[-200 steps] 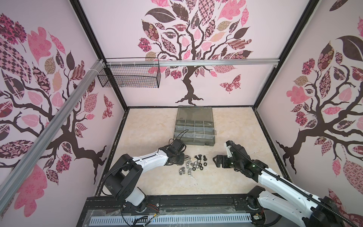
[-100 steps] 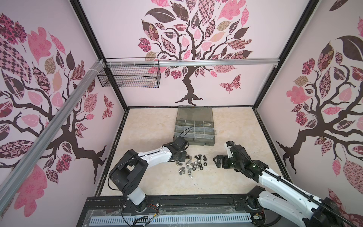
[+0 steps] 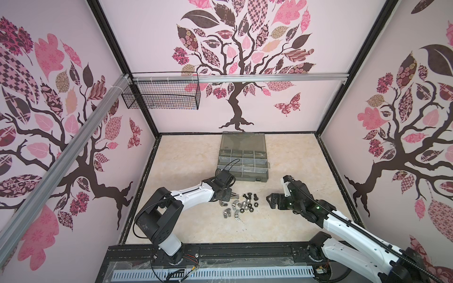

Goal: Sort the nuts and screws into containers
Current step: 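Lower the left gripper and grasp a silver hex bolt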

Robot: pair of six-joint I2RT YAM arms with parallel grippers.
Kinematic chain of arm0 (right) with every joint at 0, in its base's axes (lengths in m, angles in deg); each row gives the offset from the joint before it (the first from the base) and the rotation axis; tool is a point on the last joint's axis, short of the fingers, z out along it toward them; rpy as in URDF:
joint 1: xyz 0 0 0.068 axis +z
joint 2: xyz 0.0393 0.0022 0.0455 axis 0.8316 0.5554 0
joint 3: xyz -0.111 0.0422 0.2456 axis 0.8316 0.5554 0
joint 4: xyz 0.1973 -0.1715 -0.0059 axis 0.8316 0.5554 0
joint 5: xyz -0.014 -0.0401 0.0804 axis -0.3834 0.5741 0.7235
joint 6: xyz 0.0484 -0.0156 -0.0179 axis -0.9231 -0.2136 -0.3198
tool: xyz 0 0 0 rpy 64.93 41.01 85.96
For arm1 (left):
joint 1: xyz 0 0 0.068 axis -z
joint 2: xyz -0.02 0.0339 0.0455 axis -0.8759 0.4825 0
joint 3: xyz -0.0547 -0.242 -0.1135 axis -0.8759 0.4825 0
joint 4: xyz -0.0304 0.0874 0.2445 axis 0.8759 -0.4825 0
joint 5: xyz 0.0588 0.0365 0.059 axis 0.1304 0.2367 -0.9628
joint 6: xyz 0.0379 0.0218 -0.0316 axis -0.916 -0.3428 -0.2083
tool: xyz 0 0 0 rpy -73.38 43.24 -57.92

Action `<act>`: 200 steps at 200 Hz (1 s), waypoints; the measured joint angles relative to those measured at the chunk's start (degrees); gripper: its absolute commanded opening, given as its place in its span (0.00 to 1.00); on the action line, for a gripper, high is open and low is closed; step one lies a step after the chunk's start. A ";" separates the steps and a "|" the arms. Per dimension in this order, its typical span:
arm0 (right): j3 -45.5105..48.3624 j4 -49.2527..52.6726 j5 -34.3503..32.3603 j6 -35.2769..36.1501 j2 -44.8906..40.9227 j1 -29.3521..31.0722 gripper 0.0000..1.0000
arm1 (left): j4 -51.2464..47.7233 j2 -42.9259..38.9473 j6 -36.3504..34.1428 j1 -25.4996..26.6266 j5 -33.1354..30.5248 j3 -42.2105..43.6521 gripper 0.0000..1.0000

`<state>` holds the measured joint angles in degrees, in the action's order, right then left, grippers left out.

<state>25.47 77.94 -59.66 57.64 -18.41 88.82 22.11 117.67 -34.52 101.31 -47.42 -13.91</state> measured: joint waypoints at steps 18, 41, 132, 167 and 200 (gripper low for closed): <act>0.00 0.00 -0.09 0.04 -0.57 0.00 1.00 | -0.11 -0.44 0.11 0.00 -0.44 0.00 0.08; 0.00 0.00 -0.15 0.09 -1.29 0.00 0.99 | 0.04 -0.63 0.04 0.00 -0.94 0.39 0.04; 0.00 0.02 -0.15 0.24 -1.05 0.00 1.00 | 0.28 -1.88 0.48 0.00 0.98 0.87 0.28; 0.00 0.02 -0.15 0.26 -0.72 0.00 1.00 | 0.68 -1.68 0.74 0.00 1.70 0.87 0.31; 0.00 0.09 -0.15 0.26 -0.66 0.00 1.00 | 1.01 0.70 0.72 0.00 1.68 0.87 0.30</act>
<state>25.47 78.03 -59.82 57.90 -19.07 88.82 23.11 118.37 -33.80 101.31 -45.74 -13.03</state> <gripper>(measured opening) 0.995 0.311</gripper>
